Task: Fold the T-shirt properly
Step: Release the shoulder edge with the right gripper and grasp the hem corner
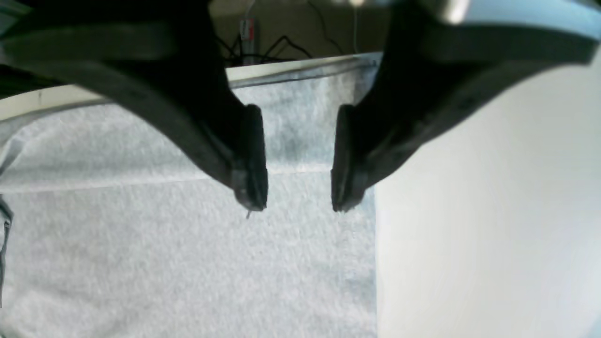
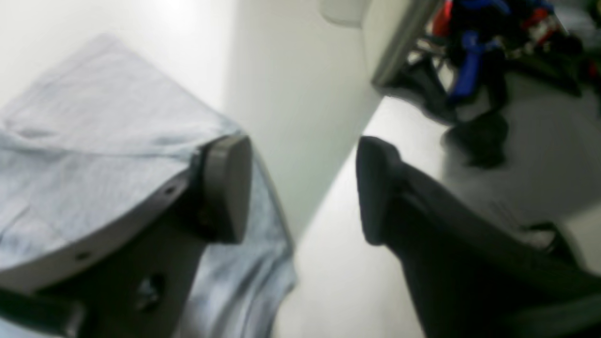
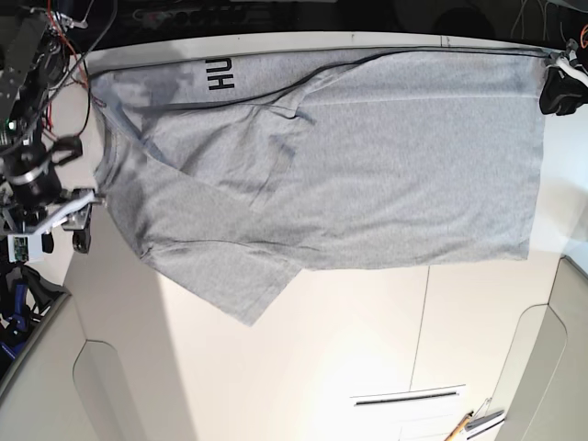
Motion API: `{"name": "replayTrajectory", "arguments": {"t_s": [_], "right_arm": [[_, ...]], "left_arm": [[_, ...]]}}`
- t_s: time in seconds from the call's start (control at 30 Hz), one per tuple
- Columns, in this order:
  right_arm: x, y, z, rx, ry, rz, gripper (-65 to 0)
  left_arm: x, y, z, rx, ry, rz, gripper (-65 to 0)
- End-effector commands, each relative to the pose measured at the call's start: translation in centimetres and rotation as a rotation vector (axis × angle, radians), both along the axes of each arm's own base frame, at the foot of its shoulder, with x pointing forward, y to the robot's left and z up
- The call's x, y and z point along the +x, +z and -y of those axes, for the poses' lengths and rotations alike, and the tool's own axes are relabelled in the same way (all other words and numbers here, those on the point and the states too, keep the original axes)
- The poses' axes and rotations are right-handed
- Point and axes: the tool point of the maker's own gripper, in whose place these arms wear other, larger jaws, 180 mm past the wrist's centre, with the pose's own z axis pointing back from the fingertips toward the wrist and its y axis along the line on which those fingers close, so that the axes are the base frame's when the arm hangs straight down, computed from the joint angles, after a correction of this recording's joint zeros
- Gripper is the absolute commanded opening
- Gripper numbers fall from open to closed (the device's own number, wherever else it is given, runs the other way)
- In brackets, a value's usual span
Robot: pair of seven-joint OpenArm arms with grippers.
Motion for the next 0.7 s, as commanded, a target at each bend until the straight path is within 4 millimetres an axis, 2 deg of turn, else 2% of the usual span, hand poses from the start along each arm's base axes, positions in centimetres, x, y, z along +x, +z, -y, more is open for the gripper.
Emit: {"name": "replayTrajectory", "arguments": {"t_s": [0.0,0.1,0.2,0.3,0.43,0.57,0.63,0.67], "right_arm": [[1.7,0.9,0.5,0.016,0.007,0.04,-29.8],[4.4,-2.2,1.0,0.121,0.033,-0.036,-29.8],[6.1,-5.5,1.0,0.209,0.052,-0.136,-29.8],[7.0,-7.9,-0.5,0.292,0.102,-0.212,-29.8],[7.0,-9.2,-3.4,0.346,0.171,-0.255,-29.8],[6.5,-10.1,-5.0,0.316,0.226,-0.309,-30.2],[6.4,-10.2,-5.3,0.311,0.237,-0.318,-35.7],[6.2,-10.3,-5.3,0.308,0.239,-0.327,-42.5]], "left_arm": [[0.8,1.2,-0.2,0.008,-0.011,0.039,-38.0],[1.0,1.3,-0.2,0.007,-0.011,0.045,-38.0],[1.0,1.3,-0.2,0.008,-0.011,0.046,-38.0],[1.1,1.3,-0.2,0.007,-0.011,0.049,-38.0],[1.3,1.4,-0.2,0.008,-0.011,0.056,-38.1],[1.3,1.4,-0.2,0.007,-0.01,0.057,-38.1],[1.4,1.5,-0.2,0.008,-0.01,0.061,-38.1],[1.6,1.6,-0.2,0.008,-0.009,0.071,-38.1]]}}
